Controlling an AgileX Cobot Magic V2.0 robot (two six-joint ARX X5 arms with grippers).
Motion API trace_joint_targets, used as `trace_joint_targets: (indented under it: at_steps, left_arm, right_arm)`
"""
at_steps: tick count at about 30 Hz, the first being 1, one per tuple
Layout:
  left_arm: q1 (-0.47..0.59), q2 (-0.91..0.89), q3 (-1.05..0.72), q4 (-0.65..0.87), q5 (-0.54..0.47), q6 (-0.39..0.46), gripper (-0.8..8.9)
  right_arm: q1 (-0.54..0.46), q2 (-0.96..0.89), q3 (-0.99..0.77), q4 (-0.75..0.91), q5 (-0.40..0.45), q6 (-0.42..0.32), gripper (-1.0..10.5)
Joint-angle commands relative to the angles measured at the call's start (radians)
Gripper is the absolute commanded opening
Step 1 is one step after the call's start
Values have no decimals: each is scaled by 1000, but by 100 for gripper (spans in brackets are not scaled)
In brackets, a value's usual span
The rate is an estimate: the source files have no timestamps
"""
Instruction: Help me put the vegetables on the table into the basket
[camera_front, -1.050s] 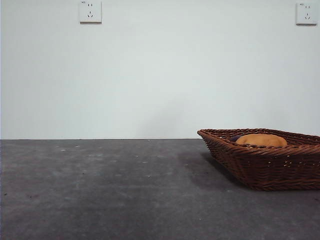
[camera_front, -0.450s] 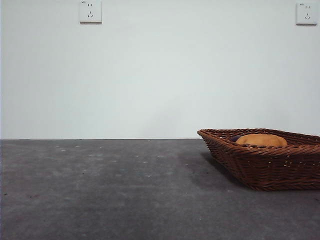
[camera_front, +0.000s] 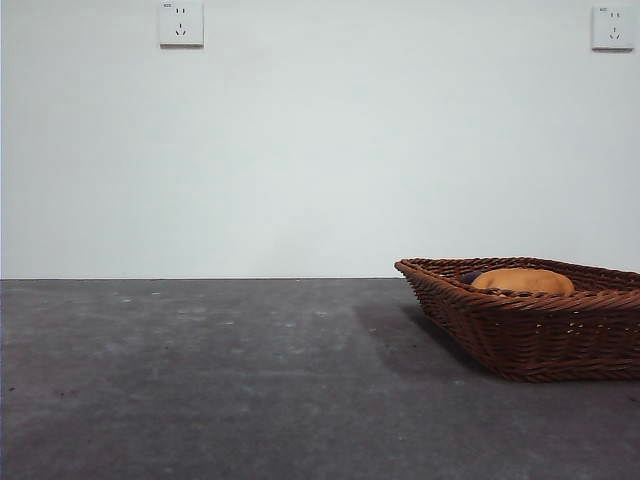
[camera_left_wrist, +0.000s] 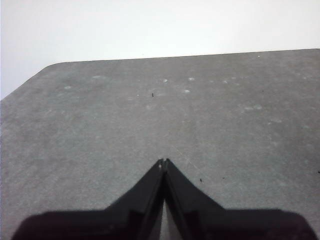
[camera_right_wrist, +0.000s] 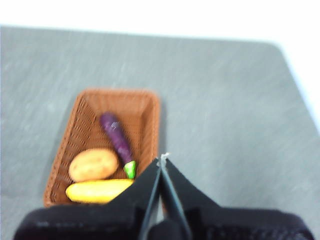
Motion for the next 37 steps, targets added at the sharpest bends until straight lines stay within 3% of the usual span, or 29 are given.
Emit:
trace_joint_targets:
  at_steps: [1,3,8,16,24,37]
  left_arm:
    - [4,0,-11,2,5,-10,-3]
    - [4,0,-11,2,5,-10,-3]
    - [4,0,-11,3,5,-10,-4]
    - [4,0,-11,3,5,-10,-4]
    - [4,0,-11,3,5,-10,-3]
    - [4,4,-11,3,5,-10,-4]
  right_arm:
    - [22,-83,-26,60,5,-13,2]
    - [28,-174,-124,186,5,-11,2]
    - [28,-396,-553,512,5,1,1]
    - [28,-545,-1038,887,62,75,1]
    - [28,-612,-1249,966,94,113,1]
    - [27,-666,-1338,955,90,113,2]
